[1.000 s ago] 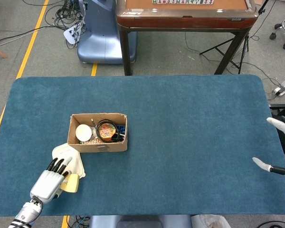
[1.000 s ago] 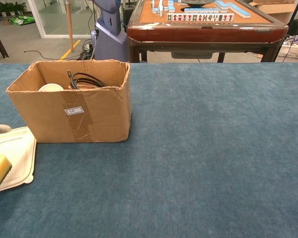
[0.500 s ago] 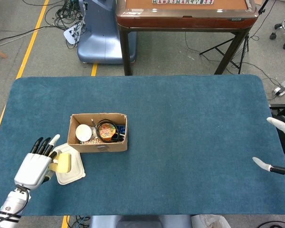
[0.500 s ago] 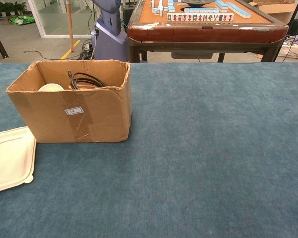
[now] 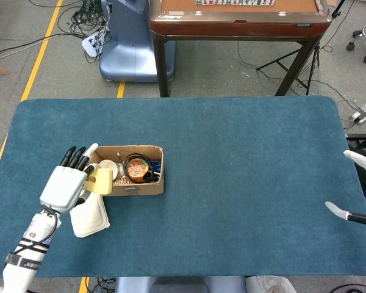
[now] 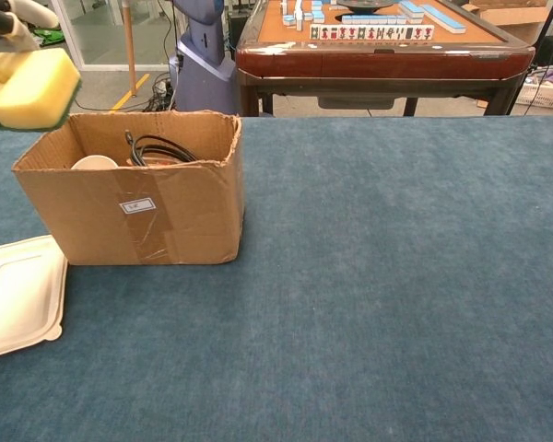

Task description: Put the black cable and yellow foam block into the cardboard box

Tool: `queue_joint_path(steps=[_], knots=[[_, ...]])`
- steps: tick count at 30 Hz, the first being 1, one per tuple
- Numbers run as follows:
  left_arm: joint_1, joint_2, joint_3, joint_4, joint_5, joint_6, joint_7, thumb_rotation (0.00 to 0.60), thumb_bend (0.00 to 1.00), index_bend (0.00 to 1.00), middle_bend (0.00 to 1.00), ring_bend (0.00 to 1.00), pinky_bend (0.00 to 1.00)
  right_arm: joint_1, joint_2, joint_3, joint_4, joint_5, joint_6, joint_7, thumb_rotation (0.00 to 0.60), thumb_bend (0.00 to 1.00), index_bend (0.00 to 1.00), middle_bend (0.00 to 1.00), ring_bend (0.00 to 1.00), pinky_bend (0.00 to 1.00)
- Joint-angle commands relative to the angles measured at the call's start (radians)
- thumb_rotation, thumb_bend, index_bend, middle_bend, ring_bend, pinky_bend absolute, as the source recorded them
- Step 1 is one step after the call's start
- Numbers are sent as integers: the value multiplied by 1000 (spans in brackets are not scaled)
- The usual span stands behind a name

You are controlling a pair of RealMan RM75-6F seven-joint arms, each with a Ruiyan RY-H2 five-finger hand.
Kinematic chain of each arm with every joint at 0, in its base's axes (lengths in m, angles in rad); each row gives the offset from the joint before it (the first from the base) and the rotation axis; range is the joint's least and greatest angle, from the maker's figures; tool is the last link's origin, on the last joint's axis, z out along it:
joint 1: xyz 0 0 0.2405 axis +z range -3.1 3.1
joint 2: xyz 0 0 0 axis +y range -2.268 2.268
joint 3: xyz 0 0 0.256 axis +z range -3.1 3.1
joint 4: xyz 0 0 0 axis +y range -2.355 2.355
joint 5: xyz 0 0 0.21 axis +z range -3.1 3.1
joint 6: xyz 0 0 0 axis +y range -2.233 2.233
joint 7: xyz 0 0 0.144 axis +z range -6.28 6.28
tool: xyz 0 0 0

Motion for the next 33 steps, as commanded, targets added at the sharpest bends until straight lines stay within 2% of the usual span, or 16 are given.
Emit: queue_joint_path(steps=[1, 3, 6, 7, 8, 10, 13, 17, 23, 28, 33], knots=[[-106, -75, -71, 57, -168, -53, 44, 600, 394, 380, 0, 0, 0, -3, 2, 1, 3, 3, 4, 8, 600, 0, 150, 169, 0, 0], [-142, -101, -86, 88, -231, -62, 57, 600, 392, 306, 0, 0, 0, -4, 3, 2, 4, 6, 5, 10, 600, 0, 150, 169, 0, 0], [-175, -130, -99, 123, -282, -60, 64, 600, 347, 135, 0, 0, 0, -3, 3, 2, 4, 7, 2, 10, 600, 0, 150, 169, 0, 0], [-185, -138, -99, 134, -295, -56, 70, 600, 341, 124, 0, 0, 0, -3, 3, 2, 4, 7, 0, 9, 600, 0, 150, 169, 0, 0], [-191, -143, -97, 139, -302, -52, 75, 600, 291, 57, 0, 0, 0, -2, 3, 1, 4, 7, -2, 8, 600, 0, 150, 169, 0, 0], [-198, -146, -89, 141, -314, -36, 87, 600, 210, 2, 0, 0, 0, -2, 3, 1, 3, 6, -5, 5, 600, 0, 150, 169, 0, 0], [-191, -139, -71, 123, -310, -8, 87, 600, 155, 0, 0, 0, 0, 0, 2, 1, 1, 6, -8, -1, 600, 0, 150, 169, 0, 0], [-162, -107, -38, 81, -285, 29, 76, 600, 142, 0, 0, 0, 0, 2, -1, -1, -2, 5, -13, -14, 600, 0, 150, 169, 0, 0], [-51, -40, 53, 3, -155, 136, 26, 600, 142, 0, 0, 0, 0, -2, -7, -4, -9, 2, -10, -42, 600, 0, 150, 169, 0, 0], [54, -21, 141, 40, -20, 219, -21, 600, 142, 0, 0, 0, 0, -8, -10, -8, -13, 7, -15, -80, 600, 0, 150, 169, 0, 0], [142, -6, 196, 94, 55, 270, -87, 600, 142, 0, 0, 0, 0, -17, -14, -6, -24, 31, -22, -149, 600, 0, 150, 169, 0, 0]])
